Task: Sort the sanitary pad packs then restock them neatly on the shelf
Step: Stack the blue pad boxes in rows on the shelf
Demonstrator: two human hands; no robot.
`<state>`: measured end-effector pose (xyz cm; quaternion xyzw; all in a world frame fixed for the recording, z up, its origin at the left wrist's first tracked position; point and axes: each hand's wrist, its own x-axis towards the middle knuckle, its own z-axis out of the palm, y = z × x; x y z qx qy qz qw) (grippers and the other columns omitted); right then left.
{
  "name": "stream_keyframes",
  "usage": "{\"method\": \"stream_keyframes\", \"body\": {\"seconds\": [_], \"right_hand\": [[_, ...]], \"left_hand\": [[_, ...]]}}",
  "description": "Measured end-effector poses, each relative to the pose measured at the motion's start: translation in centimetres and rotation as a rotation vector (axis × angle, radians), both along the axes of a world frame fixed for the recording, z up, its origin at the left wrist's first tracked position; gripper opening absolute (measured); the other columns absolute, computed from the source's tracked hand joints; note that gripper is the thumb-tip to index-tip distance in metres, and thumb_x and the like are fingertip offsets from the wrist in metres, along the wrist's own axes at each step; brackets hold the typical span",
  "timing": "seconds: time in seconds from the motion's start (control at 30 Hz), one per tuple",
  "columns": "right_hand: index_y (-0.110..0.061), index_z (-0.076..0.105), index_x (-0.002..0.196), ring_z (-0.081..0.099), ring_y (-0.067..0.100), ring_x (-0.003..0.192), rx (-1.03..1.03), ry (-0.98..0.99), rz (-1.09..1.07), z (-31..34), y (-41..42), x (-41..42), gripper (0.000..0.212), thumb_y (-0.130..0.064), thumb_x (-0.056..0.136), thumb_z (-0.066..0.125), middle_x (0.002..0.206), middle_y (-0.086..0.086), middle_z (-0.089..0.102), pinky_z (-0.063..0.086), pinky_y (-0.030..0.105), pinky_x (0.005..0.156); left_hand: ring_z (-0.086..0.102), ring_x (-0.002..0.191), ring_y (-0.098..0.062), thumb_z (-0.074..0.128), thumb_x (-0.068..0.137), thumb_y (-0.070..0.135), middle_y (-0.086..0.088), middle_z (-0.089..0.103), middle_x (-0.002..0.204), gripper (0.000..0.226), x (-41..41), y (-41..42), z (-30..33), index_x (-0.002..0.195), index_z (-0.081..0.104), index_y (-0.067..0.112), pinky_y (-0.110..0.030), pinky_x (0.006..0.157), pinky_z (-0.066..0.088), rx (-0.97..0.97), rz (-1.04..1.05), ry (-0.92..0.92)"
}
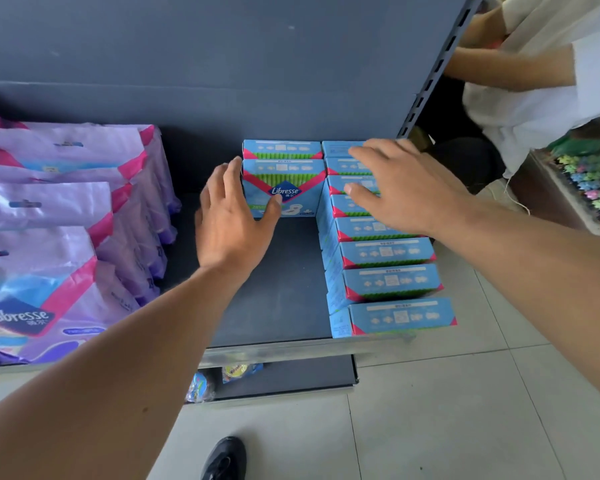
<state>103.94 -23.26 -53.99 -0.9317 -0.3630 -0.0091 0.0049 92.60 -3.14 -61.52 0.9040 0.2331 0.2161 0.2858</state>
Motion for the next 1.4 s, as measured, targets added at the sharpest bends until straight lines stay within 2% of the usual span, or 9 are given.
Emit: {"method": "stream_keyframes", "body": {"seconds": [0.17,0.4,0.57,0.67,0.83,0.93,1.07,1.17,1.4], "right_hand": [[-0.021,0.029,0.150,0.030,0.025,0.140,0.032,0.044,-0.058,0.4,-1.5,-3.1,0.059,-0.049,0.098,0.037,0.154,0.002,0.033,0.040,0.043,0.103],[-0.018,0.035,0.148,0.033,0.025,0.138,0.147,0.081,-0.166,1.3,-5.2,-8.6,0.053,-0.041,0.100,0.039,0.153,0.003,0.036,0.041,0.043,0.101],[-0.012,0.046,0.139,0.045,0.029,0.128,0.280,0.059,-0.247,1.6,-9.1,-13.2,0.057,-0.045,0.094,0.031,0.142,0.008,0.049,0.049,0.049,0.093],[-0.013,0.046,0.139,0.046,0.027,0.128,0.280,0.024,-0.334,1.5,-12.0,-16.6,0.054,-0.044,0.096,0.034,0.142,0.007,0.049,0.048,0.043,0.092],[-0.016,0.047,0.136,0.048,0.027,0.124,0.317,0.050,-0.533,0.7,-16.6,-24.3,0.052,-0.043,0.094,0.034,0.138,0.003,0.052,0.048,0.041,0.087],[-0.016,0.047,0.136,0.048,0.026,0.126,0.287,0.078,-0.650,-1.0,-20.3,-29.8,0.047,-0.039,0.095,0.043,0.139,0.003,0.052,0.047,0.040,0.090],[-0.015,0.049,0.136,0.052,0.027,0.123,0.301,0.143,-0.851,-3.3,-25.9,-36.9,0.058,-0.047,0.092,0.029,0.137,0.004,0.055,0.050,0.042,0.087],[-0.012,0.053,0.133,0.056,0.031,0.117,0.339,0.177,-1.006,-5.8,-30.7,-43.1,0.055,-0.044,0.092,0.032,0.133,0.007,0.058,0.053,0.044,0.082],[-0.013,0.047,0.139,0.048,0.032,0.122,0.425,0.330,-1.485,-13.2,-42.0,-59.0,0.044,-0.030,0.098,0.043,0.139,0.008,0.050,0.046,0.045,0.094]], "left_hand": [[0.035,0.135,-0.023,0.055,0.092,0.044,-0.002,0.041,0.146,0.057,-2.0,-1.6,2.3,0.141,0.041,0.019,-0.044,0.105,0.037,0.135,-0.062,0.017],[0.044,0.127,-0.022,0.051,0.089,0.041,0.000,0.051,0.137,0.049,-5.7,-6.7,5.6,0.133,0.052,0.021,-0.040,0.103,0.038,0.072,-0.149,-0.046],[0.044,0.124,-0.015,0.053,0.091,0.038,0.002,0.053,0.135,0.045,-8.6,-10.8,7.0,0.133,0.050,0.021,-0.034,0.103,0.038,0.059,-0.400,-0.103],[0.047,0.117,-0.016,0.050,0.088,0.038,0.002,0.056,0.129,0.043,-10.4,-13.3,7.5,0.129,0.050,0.024,-0.027,0.099,0.035,0.116,-0.527,-0.136],[0.054,0.107,-0.017,0.053,0.085,0.036,0.005,0.060,0.118,0.040,-14.3,-18.7,7.6,0.122,0.057,0.022,-0.030,0.091,0.039,0.176,-0.730,-0.124],[0.057,0.108,-0.021,0.050,0.086,0.039,0.004,0.060,0.120,0.044,-16.8,-22.5,6.7,0.124,0.059,0.020,-0.037,0.094,0.045,0.210,-0.861,-0.074],[0.056,0.111,-0.021,0.047,0.088,0.043,0.005,0.059,0.123,0.043,-20.8,-28.8,5.0,0.127,0.052,0.025,-0.040,0.094,0.046,0.229,-1.017,0.038],[0.054,0.115,-0.022,0.044,0.089,0.044,0.004,0.057,0.128,0.045,-24.6,-34.1,2.8,0.130,0.051,0.026,-0.041,0.093,0.046,0.256,-1.144,0.159],[0.057,0.115,-0.022,0.047,0.092,0.042,0.002,0.058,0.129,0.043,-34.6,-46.7,-4.1,0.131,0.055,0.026,-0.037,0.092,0.046,0.360,-1.378,0.437]]}}
